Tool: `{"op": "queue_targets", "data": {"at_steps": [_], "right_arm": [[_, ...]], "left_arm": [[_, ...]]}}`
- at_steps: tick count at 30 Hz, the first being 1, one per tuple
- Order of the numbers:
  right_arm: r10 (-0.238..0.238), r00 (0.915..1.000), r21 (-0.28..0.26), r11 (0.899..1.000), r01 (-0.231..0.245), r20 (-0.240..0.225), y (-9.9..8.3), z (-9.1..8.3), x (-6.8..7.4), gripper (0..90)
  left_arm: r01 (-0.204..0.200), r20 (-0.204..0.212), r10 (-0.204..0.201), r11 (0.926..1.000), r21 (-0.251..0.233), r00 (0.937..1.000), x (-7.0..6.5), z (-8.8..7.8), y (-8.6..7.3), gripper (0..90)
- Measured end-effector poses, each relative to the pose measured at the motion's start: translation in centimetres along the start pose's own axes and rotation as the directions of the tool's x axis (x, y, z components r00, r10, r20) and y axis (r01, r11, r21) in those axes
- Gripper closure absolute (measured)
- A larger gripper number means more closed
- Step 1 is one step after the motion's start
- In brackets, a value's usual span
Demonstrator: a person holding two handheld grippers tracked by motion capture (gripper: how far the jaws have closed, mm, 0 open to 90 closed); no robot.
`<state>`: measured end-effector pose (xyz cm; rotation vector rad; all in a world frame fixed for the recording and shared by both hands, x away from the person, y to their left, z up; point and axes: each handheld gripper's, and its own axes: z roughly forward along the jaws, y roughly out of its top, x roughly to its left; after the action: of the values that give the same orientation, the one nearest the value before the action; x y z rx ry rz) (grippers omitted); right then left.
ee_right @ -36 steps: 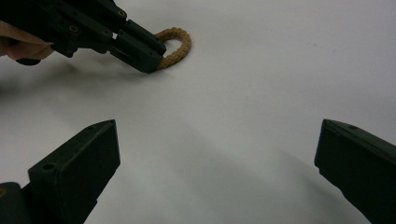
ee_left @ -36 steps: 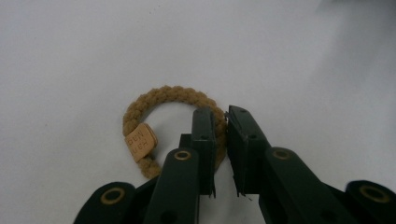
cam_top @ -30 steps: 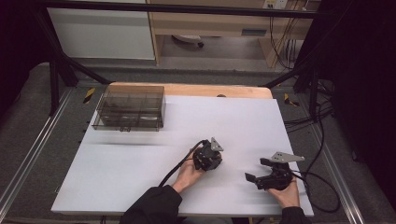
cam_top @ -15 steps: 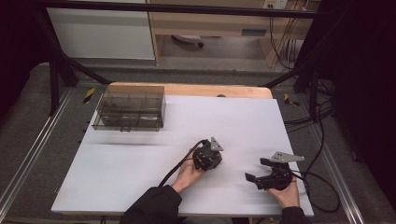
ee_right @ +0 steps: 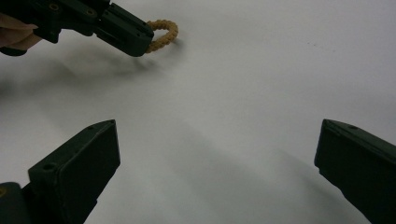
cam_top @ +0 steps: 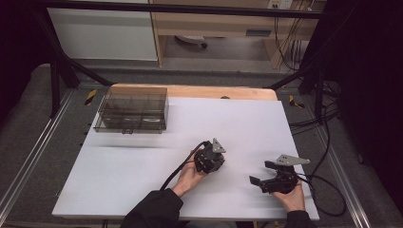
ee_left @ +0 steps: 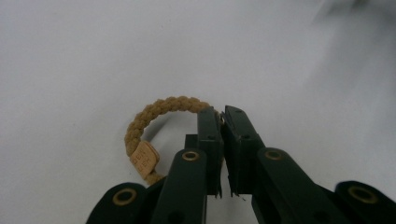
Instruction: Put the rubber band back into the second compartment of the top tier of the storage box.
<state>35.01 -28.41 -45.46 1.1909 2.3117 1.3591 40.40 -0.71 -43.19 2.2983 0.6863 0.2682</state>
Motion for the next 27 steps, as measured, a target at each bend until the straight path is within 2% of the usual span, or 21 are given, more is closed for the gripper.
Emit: {"op": "queue_targets", "data": {"at_steps": [12, 27], "right_arm": [[0.003, 1.0, 0.0, 1.0, -0.003, 0.001, 0.0, 0.0, 0.0, 0.7], [0.001, 1.0, -0.001, 1.0, -0.001, 0.003, 0.0, 0.0, 0.0, 0.7]], "left_arm": [[0.013, 0.011, -0.012, 0.9998, -0.014, 0.9999, 0.2, -1.4, -0.2, 85.0], [0.039, 0.01, -0.038, 0.999, -0.022, 0.9992, 1.0, -3.5, -1.5, 85.0]]}}
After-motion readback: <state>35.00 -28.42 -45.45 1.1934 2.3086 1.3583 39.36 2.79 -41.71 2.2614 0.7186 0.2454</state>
